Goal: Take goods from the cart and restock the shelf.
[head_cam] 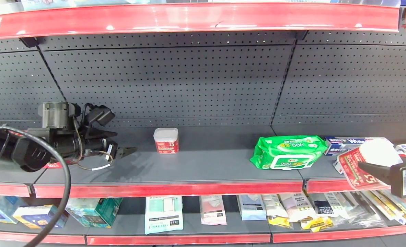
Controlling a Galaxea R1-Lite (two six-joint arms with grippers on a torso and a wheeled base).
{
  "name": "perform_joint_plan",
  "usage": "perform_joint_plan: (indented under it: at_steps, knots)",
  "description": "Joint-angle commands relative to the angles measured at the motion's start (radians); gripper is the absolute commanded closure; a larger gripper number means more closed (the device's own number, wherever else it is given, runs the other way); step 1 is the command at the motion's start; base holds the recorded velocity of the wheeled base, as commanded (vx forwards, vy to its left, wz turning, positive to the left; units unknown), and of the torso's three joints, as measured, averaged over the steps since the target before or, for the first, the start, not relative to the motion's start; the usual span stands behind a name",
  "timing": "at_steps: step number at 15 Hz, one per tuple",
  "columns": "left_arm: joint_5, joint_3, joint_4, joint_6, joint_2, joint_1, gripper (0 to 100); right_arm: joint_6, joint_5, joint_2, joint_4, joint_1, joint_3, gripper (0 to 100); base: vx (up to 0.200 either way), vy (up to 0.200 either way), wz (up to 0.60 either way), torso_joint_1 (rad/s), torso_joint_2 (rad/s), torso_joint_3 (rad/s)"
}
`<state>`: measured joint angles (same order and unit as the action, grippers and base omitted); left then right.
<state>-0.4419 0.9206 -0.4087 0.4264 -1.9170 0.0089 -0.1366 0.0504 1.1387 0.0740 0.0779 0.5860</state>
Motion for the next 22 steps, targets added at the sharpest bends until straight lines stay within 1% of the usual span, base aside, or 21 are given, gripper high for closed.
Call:
perform_joint_plan:
  at_steps: [1,2,3,4,5,6,7,8,9,10,11,12,13,14,15,17,19,22]
  knots:
    - [-0.001,0.141,0.134,0.023,-0.057,-0.021,0,0.0,0.0,0.003,0.001,0.002,-0.002,100,0.0,0.0,0.0,0.0,0.0,0.0]
    - [-0.001,0.165,0.16,0.028,-0.06,-0.026,0,0.0,0.0,0.003,0.001,0.002,-0.002,100,0.0,0.0,0.0,0.0,0.0,0.0]
    - [-0.003,0.267,0.238,0.072,-0.097,-0.032,0,-0.005,0.0,0.003,0.001,0.002,-0.003,100,0.0,0.0,0.0,0.0,0.0,0.0]
    - [-0.017,0.331,0.261,0.123,-0.132,-0.03,0,-0.009,-0.001,0.004,0.001,0.002,-0.003,100,0.0,0.0,0.0,0.0,0.0,0.0]
    - [-0.034,0.382,0.295,0.147,-0.148,-0.033,0,-0.009,-0.001,0.006,0.001,0.003,-0.003,100,0.0,0.0,0.0,0.0,0.0,0.0]
    - [-0.038,0.437,0.363,0.158,-0.154,-0.047,0,-0.011,-0.001,0.006,0.001,0.003,-0.003,100,0.0,0.0,0.0,0.0,0.0,0.0]
    - [-0.038,0.449,0.384,0.16,-0.154,-0.052,0,-0.009,-0.001,0.006,0.001,0.003,-0.003,100,0.0,0.0,0.0,0.0,0.0,0.0]
    - [-0.037,0.57,0.562,0.181,-0.162,-0.081,0,-0.011,-0.001,0.003,0.001,0.005,-0.003,100,0.0,0.0,0.0,0.0,0.0,0.0]
    - [-0.037,0.61,0.602,0.198,-0.177,-0.086,0,-0.011,-0.001,0.001,0.001,0.005,-0.003,100,0.0,0.0,0.0,0.0,0.0,0.0]
    - [-0.038,0.684,0.66,0.249,-0.211,-0.087,0,-0.009,-0.001,-0.002,0.001,0.005,-0.003,100,0.0,0.0,0.0,0.0,0.0,0.0]
    - [-0.038,0.785,0.745,0.315,-0.257,-0.089,0,-0.009,-0.003,-0.004,0.001,0.005,-0.003,100,0.0,0.0,0.0,0.0,0.0,0.0]
    - [-0.038,0.823,0.789,0.328,-0.267,-0.092,0,-0.011,-0.003,-0.004,0.001,0.005,-0.003,100,0.0,0.0,0.0,0.0,0.0,0.0]
    - [-0.038,0.823,0.789,0.328,-0.267,-0.092,0,-0.011,-0.003,-0.004,0.001,0.005,-0.003,100,0.0,0.0,0.0,0.0,0.0,0.0]
    - [-0.037,0.969,0.938,0.338,-0.321,-0.119,0,-0.011,-0.001,-0.007,0.001,0.005,-0.008,100,0.0,0.0,0.0,0.0,0.0,0.0]
    - [-0.037,1.009,0.95,0.353,-0.349,-0.127,0,-0.011,-0.001,-0.01,0.001,0.006,-0.012,100,0.0,0.0,0.0,0.0,0.0,0.0]
    - [-0.037,1.041,0.95,0.385,-0.384,-0.139,0,-0.018,0.0,-0.013,0.001,0.006,-0.021,100,0.0,0.0,0.0,0.0,0.0,0.0]
    - [-0.037,1.061,0.95,0.384,-0.407,-0.15,0,-0.018,0.0,-0.017,0.001,0.006,-0.025,100,0.0,0.0,0.0,0.0,0.0,0.0]
    - [-0.037,1.066,0.952,0.385,-0.416,-0.158,0,-0.021,0.0,-0.019,0.001,0.006,-0.023,100,0.0,0.0,0.0,0.0,0.0,0.0]
